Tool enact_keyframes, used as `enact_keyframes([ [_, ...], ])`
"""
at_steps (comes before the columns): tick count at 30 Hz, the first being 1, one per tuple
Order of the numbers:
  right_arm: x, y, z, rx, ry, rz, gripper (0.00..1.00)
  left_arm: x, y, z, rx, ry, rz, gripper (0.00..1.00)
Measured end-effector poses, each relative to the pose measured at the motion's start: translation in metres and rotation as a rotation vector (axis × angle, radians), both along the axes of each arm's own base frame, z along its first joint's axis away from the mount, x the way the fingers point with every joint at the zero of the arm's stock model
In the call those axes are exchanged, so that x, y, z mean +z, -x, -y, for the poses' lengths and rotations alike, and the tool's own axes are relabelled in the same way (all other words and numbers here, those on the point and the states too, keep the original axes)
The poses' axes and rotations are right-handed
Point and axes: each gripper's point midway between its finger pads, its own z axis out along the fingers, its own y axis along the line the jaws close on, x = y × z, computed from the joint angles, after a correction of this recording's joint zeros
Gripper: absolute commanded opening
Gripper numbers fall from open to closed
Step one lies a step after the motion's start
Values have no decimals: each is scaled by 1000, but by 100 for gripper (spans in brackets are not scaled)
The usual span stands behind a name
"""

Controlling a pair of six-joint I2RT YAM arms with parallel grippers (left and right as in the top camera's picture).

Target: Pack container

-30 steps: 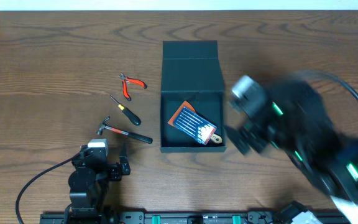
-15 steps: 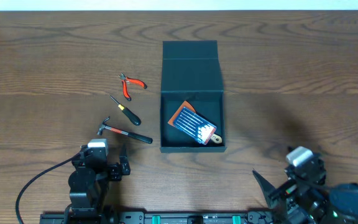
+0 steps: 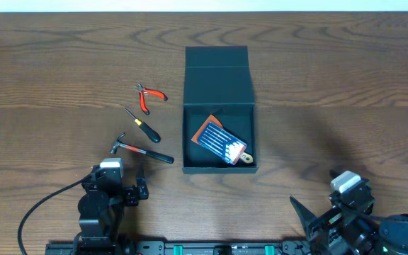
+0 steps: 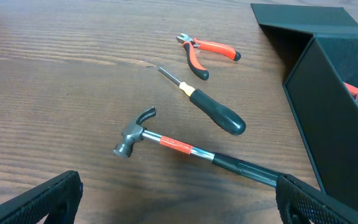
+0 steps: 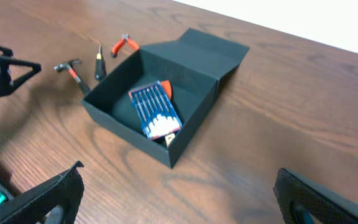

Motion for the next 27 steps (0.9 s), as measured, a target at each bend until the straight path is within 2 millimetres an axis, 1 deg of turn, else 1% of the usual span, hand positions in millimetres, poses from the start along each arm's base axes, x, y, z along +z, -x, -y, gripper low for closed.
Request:
enact_keyframes([
  [8,-19,9,6,0,50,-77,99,0,0,0,0,0,0,99],
  [16,-19,9,6,0,49,-76,99,0,0,0,0,0,-1,98],
  [19,-19,9,6,0,49,-76,99,-4,1,1,-6,3,-31,98],
  [20,-20,9,6,0,50,-77,99,-2,2,2,-10,5,-50,99],
  [22,-20,9,6,0,50,-77,99,14,0,3,-12,10,-72,98],
  [23,-20,9,6,0,50,-78,99,29,-3,3,-10,12,-74,99],
  [25,-21,9,6,-1,52,-80,99,66,-12,2,2,26,-66,98],
  [27,-22,9,6,-1,53,-82,99,100,-25,0,32,57,-69,99],
])
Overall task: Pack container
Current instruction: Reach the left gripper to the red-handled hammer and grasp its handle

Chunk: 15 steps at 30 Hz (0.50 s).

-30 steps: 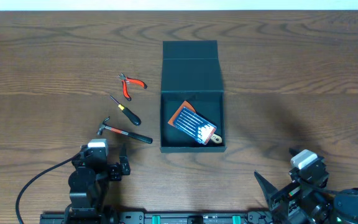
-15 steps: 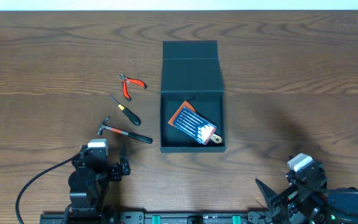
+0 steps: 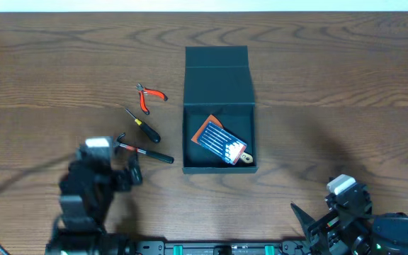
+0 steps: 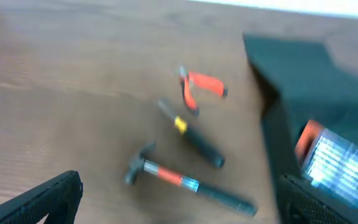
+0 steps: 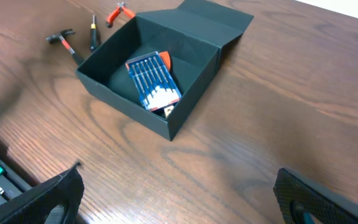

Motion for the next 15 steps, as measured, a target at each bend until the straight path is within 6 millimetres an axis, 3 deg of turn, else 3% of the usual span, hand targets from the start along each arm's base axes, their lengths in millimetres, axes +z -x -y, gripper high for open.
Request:
enact_keyframes([
  [3,0,0,0,0,1,-1,99,33,-27,-2,43,47,-16,99],
  [6,0,0,0,0,0,0,99,34,-52,-2,106,124,-87,98],
  [11,0,0,0,0,0,0,99,3,-78,-3,235,263,-230,99],
  [15,0,0,0,0,0,0,99,-35,-88,-6,374,358,-350,99],
])
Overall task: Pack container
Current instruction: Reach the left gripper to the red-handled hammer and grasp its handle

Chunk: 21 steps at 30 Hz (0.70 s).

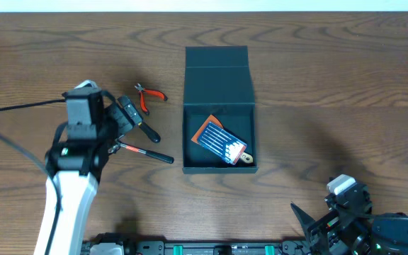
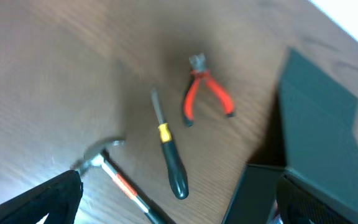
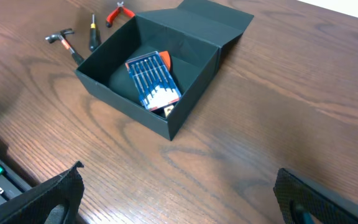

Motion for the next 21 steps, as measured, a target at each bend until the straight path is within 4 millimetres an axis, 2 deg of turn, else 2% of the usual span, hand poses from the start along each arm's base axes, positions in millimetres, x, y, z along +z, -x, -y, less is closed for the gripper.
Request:
enact_keyframes([
  [8,0,0,0,0,0,0,99,-76,-4,-6,282,169,-241,99],
  [14,0,0,0,0,0,0,99,-112,1,-4,369,269,-366,98],
  [21,0,0,0,0,0,0,99,-145,10,8,410,341,-496,100],
])
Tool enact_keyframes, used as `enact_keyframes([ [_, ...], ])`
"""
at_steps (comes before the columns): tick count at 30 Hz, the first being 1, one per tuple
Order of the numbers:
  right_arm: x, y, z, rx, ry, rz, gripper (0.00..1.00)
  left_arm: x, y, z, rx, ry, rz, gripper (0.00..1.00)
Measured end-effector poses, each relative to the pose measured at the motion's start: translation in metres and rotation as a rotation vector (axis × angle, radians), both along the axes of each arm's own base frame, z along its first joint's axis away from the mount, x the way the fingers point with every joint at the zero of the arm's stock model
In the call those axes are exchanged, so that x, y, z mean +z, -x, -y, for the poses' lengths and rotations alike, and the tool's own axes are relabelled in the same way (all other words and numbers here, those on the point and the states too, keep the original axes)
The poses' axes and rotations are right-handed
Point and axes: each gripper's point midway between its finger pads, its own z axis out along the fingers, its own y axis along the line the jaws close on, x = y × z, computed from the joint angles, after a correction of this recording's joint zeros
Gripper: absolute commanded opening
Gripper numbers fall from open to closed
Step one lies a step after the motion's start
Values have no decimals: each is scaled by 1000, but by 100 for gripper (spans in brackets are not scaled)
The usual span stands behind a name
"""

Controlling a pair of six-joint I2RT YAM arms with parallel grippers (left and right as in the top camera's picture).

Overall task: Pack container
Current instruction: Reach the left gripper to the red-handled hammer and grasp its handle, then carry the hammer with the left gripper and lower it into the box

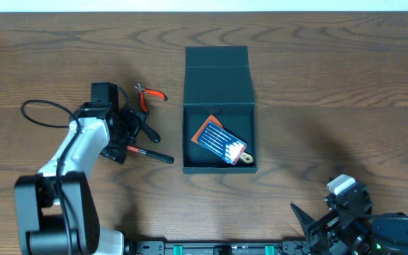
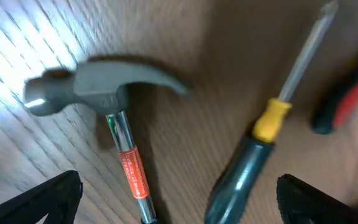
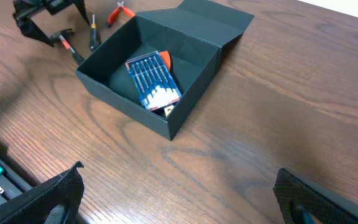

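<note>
A dark open box (image 1: 219, 134) holds a blue and orange screwdriver set (image 1: 220, 142); the right wrist view shows the set (image 3: 153, 84) inside it too. Left of the box lie a small hammer (image 2: 107, 118), a black-handled screwdriver (image 2: 260, 149) and red pliers (image 1: 148, 98). My left gripper (image 1: 125, 134) hangs open low over the hammer and screwdriver, its fingers (image 2: 36, 202) spread to either side of them. My right gripper (image 3: 179, 205) stands open at the front right, over bare table.
The box's lid (image 1: 217, 67) lies flat behind it. The wooden table (image 1: 331, 85) stretches wide to the right and far left. A cable (image 1: 44, 110) loops from the left arm.
My left gripper has dropped down close over the hammer head and the screwdriver, which now fill its view. The right arm, box and tools have not moved.
My left gripper rested open at the front left, looking at the three tools. It then rose and moved towards them, stood above the tools, and now hangs low over the hammer and screwdriver. The right gripper stayed open at the front right.
</note>
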Motion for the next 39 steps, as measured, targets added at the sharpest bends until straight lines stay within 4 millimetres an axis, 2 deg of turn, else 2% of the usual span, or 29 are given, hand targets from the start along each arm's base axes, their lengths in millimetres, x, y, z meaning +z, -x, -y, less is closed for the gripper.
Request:
enact_keyframes([
  [7,0,0,0,0,0,0,99,-18,14,8,32,50,-100,96],
  [11,0,0,0,0,0,0,99,-19,17,9,43,59,-123,93],
  [16,0,0,0,0,0,0,99,-20,21,10,60,66,-144,72],
  [21,0,0,0,0,0,0,99,-21,22,11,60,73,-150,64],
  [29,0,0,0,0,0,0,99,-23,39,14,65,86,-224,30],
  [39,0,0,0,0,0,0,99,-23,41,14,61,86,-235,10],
])
